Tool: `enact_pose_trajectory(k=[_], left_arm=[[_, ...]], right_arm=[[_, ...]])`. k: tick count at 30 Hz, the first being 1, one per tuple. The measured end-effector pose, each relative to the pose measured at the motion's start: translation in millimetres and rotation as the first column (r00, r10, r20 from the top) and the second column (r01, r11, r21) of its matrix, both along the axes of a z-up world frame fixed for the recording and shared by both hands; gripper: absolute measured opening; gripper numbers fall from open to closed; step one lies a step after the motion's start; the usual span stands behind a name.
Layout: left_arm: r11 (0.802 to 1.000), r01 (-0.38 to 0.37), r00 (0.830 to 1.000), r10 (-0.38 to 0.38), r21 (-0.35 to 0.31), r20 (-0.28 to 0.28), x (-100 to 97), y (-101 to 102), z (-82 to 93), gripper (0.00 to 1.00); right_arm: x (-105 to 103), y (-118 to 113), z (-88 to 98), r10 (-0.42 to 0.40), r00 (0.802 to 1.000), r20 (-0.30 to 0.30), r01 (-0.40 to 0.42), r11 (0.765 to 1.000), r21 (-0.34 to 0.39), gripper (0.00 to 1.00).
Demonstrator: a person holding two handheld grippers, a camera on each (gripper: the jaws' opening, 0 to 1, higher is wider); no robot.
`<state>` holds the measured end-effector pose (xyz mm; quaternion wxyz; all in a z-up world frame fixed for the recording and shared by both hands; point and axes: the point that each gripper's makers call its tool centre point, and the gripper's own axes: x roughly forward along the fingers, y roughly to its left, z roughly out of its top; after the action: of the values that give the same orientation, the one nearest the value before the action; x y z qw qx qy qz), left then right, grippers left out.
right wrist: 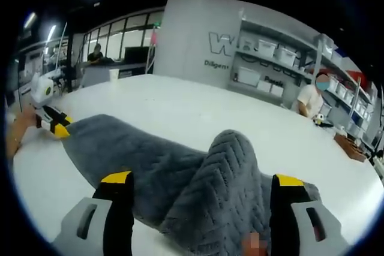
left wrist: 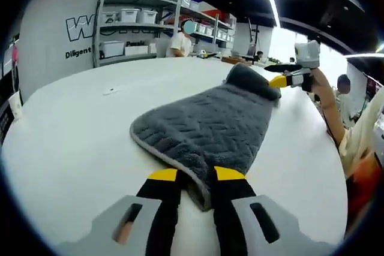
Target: Open the folded towel by lifting each exposed corner and separating the folded layers until the towel lies flat within the target outline without major curled edges
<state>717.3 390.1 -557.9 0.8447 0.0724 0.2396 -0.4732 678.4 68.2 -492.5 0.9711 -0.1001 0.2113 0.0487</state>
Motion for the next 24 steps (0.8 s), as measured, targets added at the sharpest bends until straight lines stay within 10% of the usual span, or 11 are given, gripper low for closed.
enact_pose_trajectory(k=[24], left_arm=[[0.998, -0.064, 0.998, 0.064, 0.023, 0.003, 12.8, 21, 0.9, 0.09]], right_arm=[[-3, 4, -6.1, 0.027, 0.999, -0.035, -0.027, 1.000, -0.002, 0.95]])
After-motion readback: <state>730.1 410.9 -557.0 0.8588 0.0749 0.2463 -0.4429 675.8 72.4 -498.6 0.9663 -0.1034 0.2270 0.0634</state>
